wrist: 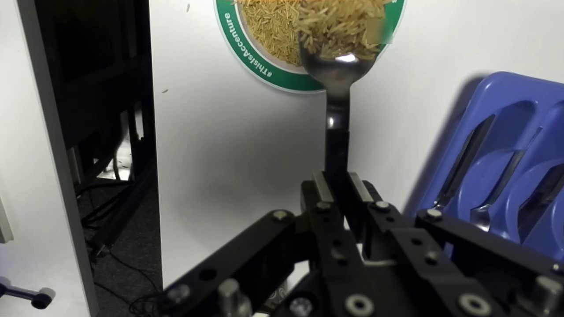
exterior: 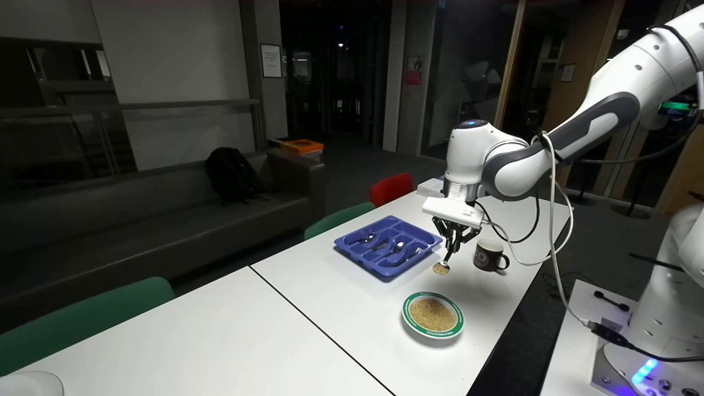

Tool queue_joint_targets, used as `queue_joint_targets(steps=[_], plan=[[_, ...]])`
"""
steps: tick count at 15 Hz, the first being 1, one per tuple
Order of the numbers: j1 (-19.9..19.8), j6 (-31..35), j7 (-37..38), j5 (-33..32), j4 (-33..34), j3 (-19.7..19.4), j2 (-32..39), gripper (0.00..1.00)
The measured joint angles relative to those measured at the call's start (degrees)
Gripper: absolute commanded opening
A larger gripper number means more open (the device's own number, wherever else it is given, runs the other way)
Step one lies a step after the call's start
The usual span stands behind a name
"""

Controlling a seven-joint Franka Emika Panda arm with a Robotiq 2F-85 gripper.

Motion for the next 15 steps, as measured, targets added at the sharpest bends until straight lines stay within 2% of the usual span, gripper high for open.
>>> queue_joint_targets(steps=[9,15], plan=[[2.54,0.45,3.93,-5.61,0.55,0.00,4.73,0.03],[4.38,4.51,7.20,-12.82,0.52,0.00,5.97,0.03]])
